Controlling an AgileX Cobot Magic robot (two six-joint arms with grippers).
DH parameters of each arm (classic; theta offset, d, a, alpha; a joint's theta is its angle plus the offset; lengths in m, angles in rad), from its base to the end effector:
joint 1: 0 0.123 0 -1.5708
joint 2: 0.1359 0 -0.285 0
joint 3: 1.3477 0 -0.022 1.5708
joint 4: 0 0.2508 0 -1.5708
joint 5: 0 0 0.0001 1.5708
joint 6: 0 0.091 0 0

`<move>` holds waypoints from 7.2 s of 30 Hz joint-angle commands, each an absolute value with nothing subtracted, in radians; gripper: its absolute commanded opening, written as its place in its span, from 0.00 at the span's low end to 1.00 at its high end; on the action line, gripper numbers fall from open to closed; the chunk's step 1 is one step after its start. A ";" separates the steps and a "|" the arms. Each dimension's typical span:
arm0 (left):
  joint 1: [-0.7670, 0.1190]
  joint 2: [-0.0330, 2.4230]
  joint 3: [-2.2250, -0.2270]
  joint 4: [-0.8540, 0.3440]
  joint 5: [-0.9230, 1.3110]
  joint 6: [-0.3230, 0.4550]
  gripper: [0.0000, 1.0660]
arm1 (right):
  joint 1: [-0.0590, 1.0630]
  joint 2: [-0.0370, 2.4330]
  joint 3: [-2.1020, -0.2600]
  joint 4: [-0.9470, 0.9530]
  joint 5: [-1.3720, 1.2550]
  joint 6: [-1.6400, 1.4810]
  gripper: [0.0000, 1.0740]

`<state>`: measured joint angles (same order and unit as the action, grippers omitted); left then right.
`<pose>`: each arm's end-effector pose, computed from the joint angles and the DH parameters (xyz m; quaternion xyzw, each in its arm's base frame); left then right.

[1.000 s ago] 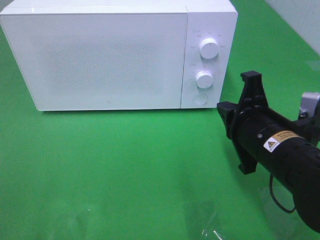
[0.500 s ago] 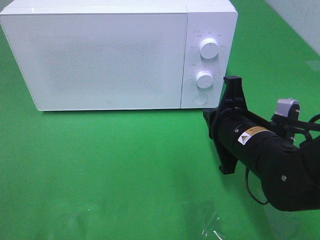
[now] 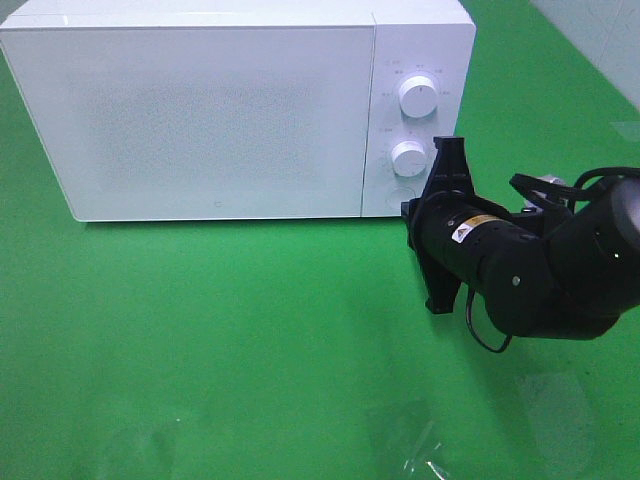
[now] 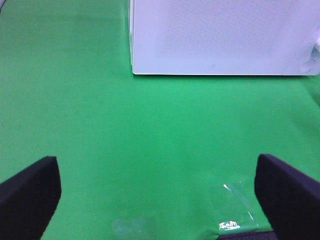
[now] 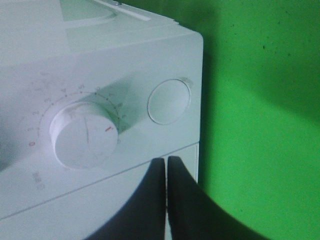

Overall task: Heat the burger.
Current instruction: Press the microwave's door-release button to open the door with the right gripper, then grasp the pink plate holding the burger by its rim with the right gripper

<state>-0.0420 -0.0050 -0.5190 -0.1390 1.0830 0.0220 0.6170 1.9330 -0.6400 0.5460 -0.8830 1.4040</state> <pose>-0.0097 -0.0107 0.2813 0.0315 0.8502 -0.0745 0.5203 0.2845 0.1571 0.1143 0.5404 0.6218 0.4399 0.3575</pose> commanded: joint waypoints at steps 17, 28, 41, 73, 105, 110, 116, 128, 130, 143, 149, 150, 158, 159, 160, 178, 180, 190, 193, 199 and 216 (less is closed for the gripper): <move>-0.042 -0.022 -0.515 -0.146 1.068 0.023 0.92 | 0.542 2.073 -0.804 0.515 -0.822 1.435 0.00; -0.042 -0.022 -0.515 -0.146 1.068 0.023 0.92 | 0.509 2.116 -0.867 0.505 -0.794 1.434 0.00; -0.042 -0.022 -0.515 -0.146 1.068 0.023 0.92 | 0.509 2.121 -0.894 0.515 -0.915 1.433 0.00; -0.042 -0.022 -0.515 -0.146 1.068 0.023 0.92 | 0.509 2.213 -1.053 0.544 -1.263 1.382 0.00; -0.042 -0.022 -0.515 -0.146 1.068 0.023 0.92 | 0.512 1.979 -0.807 0.401 -0.696 1.378 0.00; -0.042 -0.022 -0.515 -0.146 1.068 0.023 0.92 | 0.512 1.903 -0.743 0.370 -0.634 1.347 0.00; -0.042 -0.022 -0.515 -0.146 1.068 0.023 0.92 | 0.512 1.819 -0.704 0.349 -0.499 1.219 0.00; -0.042 -0.022 -0.515 -0.146 1.068 0.023 0.92 | 0.510 1.630 -0.701 0.349 -0.200 0.667 0.01; -0.042 -0.022 -0.515 -0.146 1.068 0.023 0.92 | 0.510 1.605 -0.701 0.348 -0.150 0.585 0.01; -0.042 -0.022 -0.515 -0.146 1.068 0.023 0.92 | 0.510 1.520 -0.701 0.197 0.192 0.176 0.02; -0.042 -0.022 -0.515 -0.146 1.068 0.023 0.92 | 0.510 1.498 -0.717 0.167 0.285 -0.072 0.03; -0.042 -0.022 -0.515 -0.146 1.068 0.023 0.92 | 0.510 1.495 -0.736 0.167 0.335 -0.194 0.03; -0.042 -0.022 -0.515 -0.146 1.068 0.023 0.92 | 0.510 1.495 -0.811 0.163 0.499 -0.783 0.05; -0.042 -0.022 -0.515 -0.146 1.068 0.023 0.92 | 0.510 1.495 -0.821 0.155 0.507 -0.835 0.05; -0.042 -0.022 -0.515 -0.146 1.068 0.023 0.92 | 0.510 1.495 -0.821 0.155 0.507 -0.835 0.05; -0.042 -0.022 -0.515 -0.146 1.068 0.023 0.92 | 0.521 1.495 -0.876 -0.099 0.436 -1.029 0.83; -0.042 -0.022 -0.515 -0.146 1.068 0.023 0.92 | 0.531 1.495 -0.876 -0.118 0.427 -1.011 0.85; -0.042 -0.022 -0.515 -0.146 1.068 0.023 0.92 | 0.655 1.565 -0.997 -0.344 0.401 -0.844 0.84; -0.042 -0.022 -0.515 -0.146 1.068 0.023 0.92 | 0.669 1.596 -1.034 -0.364 0.400 -0.829 0.84; -0.042 -0.022 -0.515 -0.146 1.068 0.023 0.92 | 0.700 1.710 -1.162 -0.382 0.393 -0.819 0.83; -0.042 -0.022 -0.515 -0.146 1.068 0.023 0.92 | 0.714 1.962 -1.401 -0.378 0.344 -0.819 0.82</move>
<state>-0.0420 -0.0050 -0.5190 -0.1400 1.0830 0.0220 0.7120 1.9570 -1.3920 -0.3730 0.3520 -0.8270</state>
